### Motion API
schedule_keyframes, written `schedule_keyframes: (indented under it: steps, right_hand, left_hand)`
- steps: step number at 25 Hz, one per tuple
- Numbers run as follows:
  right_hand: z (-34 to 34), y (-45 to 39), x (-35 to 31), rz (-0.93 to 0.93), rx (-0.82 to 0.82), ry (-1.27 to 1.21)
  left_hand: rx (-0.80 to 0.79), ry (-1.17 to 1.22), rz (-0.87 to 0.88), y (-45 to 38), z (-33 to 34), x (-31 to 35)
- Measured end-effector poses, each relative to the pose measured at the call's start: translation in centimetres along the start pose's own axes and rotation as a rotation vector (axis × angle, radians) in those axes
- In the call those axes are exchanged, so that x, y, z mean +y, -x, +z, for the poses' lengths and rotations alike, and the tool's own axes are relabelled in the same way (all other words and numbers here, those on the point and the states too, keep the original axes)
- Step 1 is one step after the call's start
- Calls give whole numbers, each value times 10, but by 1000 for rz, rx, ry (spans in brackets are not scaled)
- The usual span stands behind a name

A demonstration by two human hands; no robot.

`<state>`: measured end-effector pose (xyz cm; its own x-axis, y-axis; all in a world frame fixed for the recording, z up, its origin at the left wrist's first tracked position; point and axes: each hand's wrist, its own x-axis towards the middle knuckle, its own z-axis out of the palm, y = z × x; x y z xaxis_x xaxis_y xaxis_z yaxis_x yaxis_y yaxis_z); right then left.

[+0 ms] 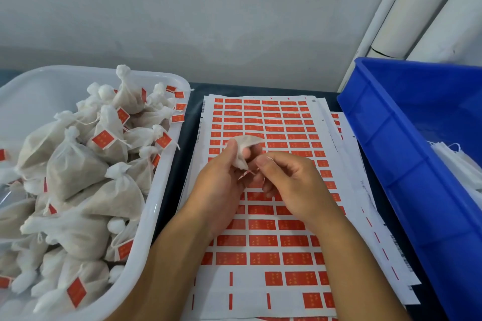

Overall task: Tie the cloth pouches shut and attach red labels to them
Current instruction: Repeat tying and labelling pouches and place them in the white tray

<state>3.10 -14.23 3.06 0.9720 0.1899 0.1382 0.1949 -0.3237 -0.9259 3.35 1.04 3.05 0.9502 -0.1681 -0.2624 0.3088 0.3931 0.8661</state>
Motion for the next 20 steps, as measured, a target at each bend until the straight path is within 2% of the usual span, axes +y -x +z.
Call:
schedule_keyframes:
  steps: [4, 6, 10, 14, 17, 20]
  right_hand:
    - [-1, 0, 0, 3, 20, 8]
    - [-2, -1, 1, 27, 61, 7]
    - [-1, -1, 0, -23, 207, 60]
    - [-2, 1, -1, -181, 313, 225]
    - [-8, 2, 2, -273, 291, 437]
    - [-11, 4, -1, -261, 220, 500]
  left_hand:
    - [-27, 146, -12, 1, -2, 1]
    - [-31, 90, 19, 2, -2, 2]
    - [36, -515, 102, 4, -2, -1]
    - [20, -765, 237, 3, -5, -3]
    - [66, -1056, 350, 0, -4, -12]
    - [73, -1291, 471, 0, -3, -18]
